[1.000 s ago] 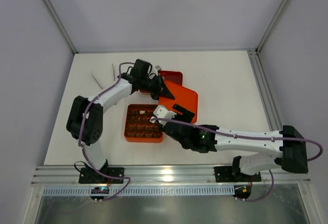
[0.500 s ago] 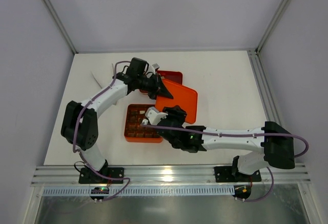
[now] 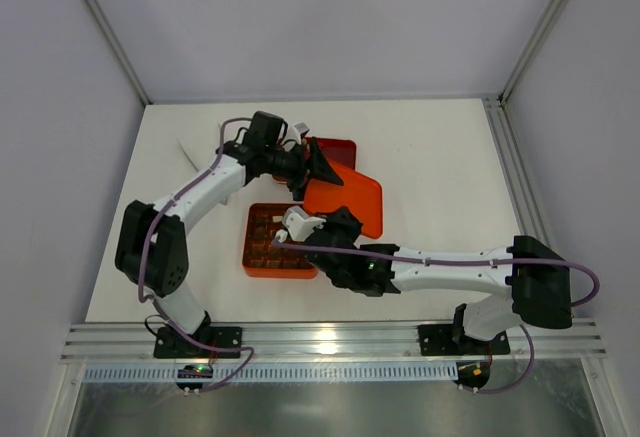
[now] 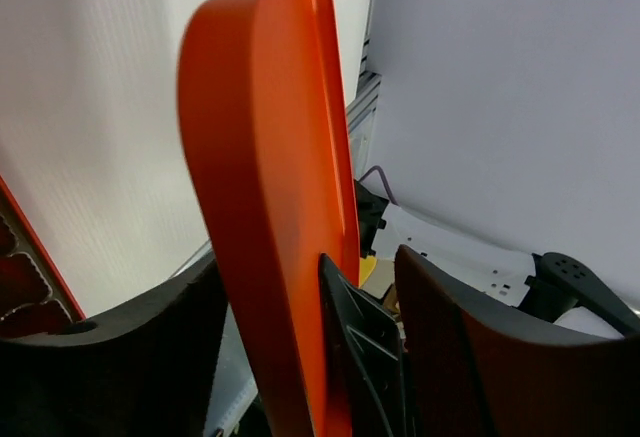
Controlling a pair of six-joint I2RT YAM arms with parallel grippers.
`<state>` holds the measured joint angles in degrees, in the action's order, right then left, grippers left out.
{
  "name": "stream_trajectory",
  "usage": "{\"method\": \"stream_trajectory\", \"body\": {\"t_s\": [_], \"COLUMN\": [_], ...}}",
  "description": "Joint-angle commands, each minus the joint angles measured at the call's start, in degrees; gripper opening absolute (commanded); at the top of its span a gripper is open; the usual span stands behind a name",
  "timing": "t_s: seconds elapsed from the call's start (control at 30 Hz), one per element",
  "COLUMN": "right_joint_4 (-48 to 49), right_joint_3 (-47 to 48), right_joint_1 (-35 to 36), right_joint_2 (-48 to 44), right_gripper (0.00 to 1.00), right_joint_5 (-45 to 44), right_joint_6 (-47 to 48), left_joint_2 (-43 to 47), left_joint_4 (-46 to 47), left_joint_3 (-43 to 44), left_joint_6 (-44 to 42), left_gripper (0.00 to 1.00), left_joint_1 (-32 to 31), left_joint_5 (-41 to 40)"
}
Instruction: Pack the chocolate
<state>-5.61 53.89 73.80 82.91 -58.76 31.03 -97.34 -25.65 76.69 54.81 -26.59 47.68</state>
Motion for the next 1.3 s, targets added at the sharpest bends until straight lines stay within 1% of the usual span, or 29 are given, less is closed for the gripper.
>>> {"method": "stream_trajectory", "body": {"t_s": [0.0, 0.03, 0.07, 0.13, 0.23, 0.33, 0.43, 0.53, 0.57, 0.63, 0.67, 0.7, 0.73, 0.77, 0.8, 0.83, 0.87, 0.9, 0.93, 0.97, 1.0, 1.03, 1.07, 1.1, 1.13, 1.17, 1.2, 1.23, 1.27], "right_joint_4": [1.39, 1.13, 0.43, -0.45, -2.3, -4.85, -7.48, -12.22, -15.54, -20.38, -21.71, -22.34, -22.43, -22.34, -21.82, -21.03, -18.94, -17.52, -15.94, -12.1, -9.8, -4.12, -0.67, 3.19, 7.5, 14.59, 20.66, 20.72, 24.46], "right_joint_3": [2.45, 2.54, 2.54, 2.45, 2.36, 2.36, 2.62, 4.73, 5.78, 9.82, 11.49, 14.2, 15.1, 15.89, 16.68, 16.6, 16.25, 14.68, 13.45, 12.04, 8.64, 6.6, 4.41, -0.14, -2.27, -5.78, -7.12, -8.35, -9.23], "right_joint_1": [0.03, 0.03, 0.12, 0.03, 0.03, 0.03, 0.03, -0.5, -0.67, -2.08, -2.95, -4.96, -6.46, -8.04, -9.71, -14.95, -17.44, -20.42, -22.89, -27.78, -30.01, -32.03, -35.71, -37.05, -38.45, -40.03, -40.4, -40.49, -40.58], "right_joint_2": [-0.73, -1.08, -1.26, -2.31, -3.54, -4.25, -4.69, -5.83, -6.53, -7.24, -8.28, -8.9, -9.78, -10.57, -12.41, -13.38, -14.18, -15.66, -16.2, -16.81, -17.26, -17.96, -18.31, -18.49, -18.14, -17.7, -16.57, -16.56, -15.51], "right_gripper": [0.04, 0.04, 0.04, 0.04, 0.04, 0.04, 0.04, 0.04, 0.04, 0.04, 0.04, 0.04, 0.04, 0.04, 0.04, 0.04, 0.04, 0.04, 0.04, 0.04, 0.04, 0.04, 0.04, 0.04, 0.04, 0.04, 0.04, 0.04, 0.04], "right_joint_5": [-2.76, -2.94, -3.2, -3.55, -3.81, -3.99, -3.64, -0.05, 1.62, 8.28, 11.27, 14.35, 21.77, 25.68, 30.85, 40.04, 45.52, 49.93, 53.89, 62.98, 66.72, 71.02, 77.42, 81.14, 83.7, 88.07, 89.51, 90.57, 91.45], "right_joint_6": [-0.35, -0.35, -0.61, -1.4, -3.33, -5.35, -7.29, -12.81, -16.83, -21.42, -26.06, -27.84, -29.51, -30.84, -35.46, -38.12, -40.49, -45.3, -47.61, -49.99, -52.97, -58.39, -61.58, -64.57, -70.69, -73.36, -77.83, -77.87, -80.22], "left_joint_2": [2.94, 2.95, 2.77, 2.51, 2.07, 1.54, 1.19, 2.5, 3.2, 6.61, 7.77, 9.17, 11.27, 12.6, 13.66, 14.71, 17.16, 18.14, 19.28, 21.03, 21.92, 22.71, 23.33, 24.47, 24.83, 25.09, 25.44, 25.36, 25.1], "left_joint_4": [0.87, 0.86, -0.27, -2.11, -3.88, -4.93, -9.05, -13.98, -15.03, -17.41, -18.11, -18.9, -19.78, -21.62, -22.16, -22.51, -22.69, -22.69, -22.52, -21.99, -20.94, -20.32, -19.53, -18.74, -17.34, -16.81, -15.15, -14.26, -13.47], "left_joint_3": [2.58, 2.94, 3.47, 5.22, 7.06, 8.82, 10.76, 12.17, 11.91, 10.34, 8.41, 7.26, 6.29, 5.33, 2.79, 1.38, -0.47, -3.62, -5.74, -7.67, -9.43, -13.02, -14.71, -16.55, -19.27, -20.68, -23.13, -23.16, -25.42], "left_joint_6": [-1.72, -2.07, -3.03, -4.87, -6.28, -7.34, -10.33, -14.1, -15.07, -17.36, -17.89, -19.28, -19.99, -20.7, -21.31, -21.75, -21.76, -21.59, -21.06, -19.93, -19.22, -18.6, -17.12, -16.49, -15.96, -15.09, -14.64, -14.47, -14.2], "left_gripper": [0.71, 0.78, 0.8, 0.84, 0.85, 0.85, 0.84, 0.78, 0.77, 0.71, 0.68, 0.64, 0.61, 0.59, 0.56, 0.54, 0.51, 0.45, 0.41, 0.38, 0.35, 0.34, 0.32, 0.29, 0.27, 0.26, 0.23, 0.23, 0.22], "left_joint_1": [0.83, 1.01, 1.88, 2.85, 5.4, 8.48, 12.08, 16.12, 17.09, 20.07, 20.87, 21.4, 21.93, 22.02, 22.11, 22.19, 22.72, 23.16, 23.6, 24.04, 24.04, 24.04, 24.04, 24.04, 24.04, 24.04, 24.04, 24.04, 24.04], "left_joint_5": [1.1, 0.32, -0.21, -2.23, -3.9, -4.88, -7.69, -12.6, -14.53, -20.5, -22.96, -28.64, -31.31, -33.94, -39.54, -41.68, -43.79, -45.21, -46.35, -46.36, -46.36, -46.36, -46.28, -46.19, -46.27, -46.54, -46.63, -46.63, -46.37]}}
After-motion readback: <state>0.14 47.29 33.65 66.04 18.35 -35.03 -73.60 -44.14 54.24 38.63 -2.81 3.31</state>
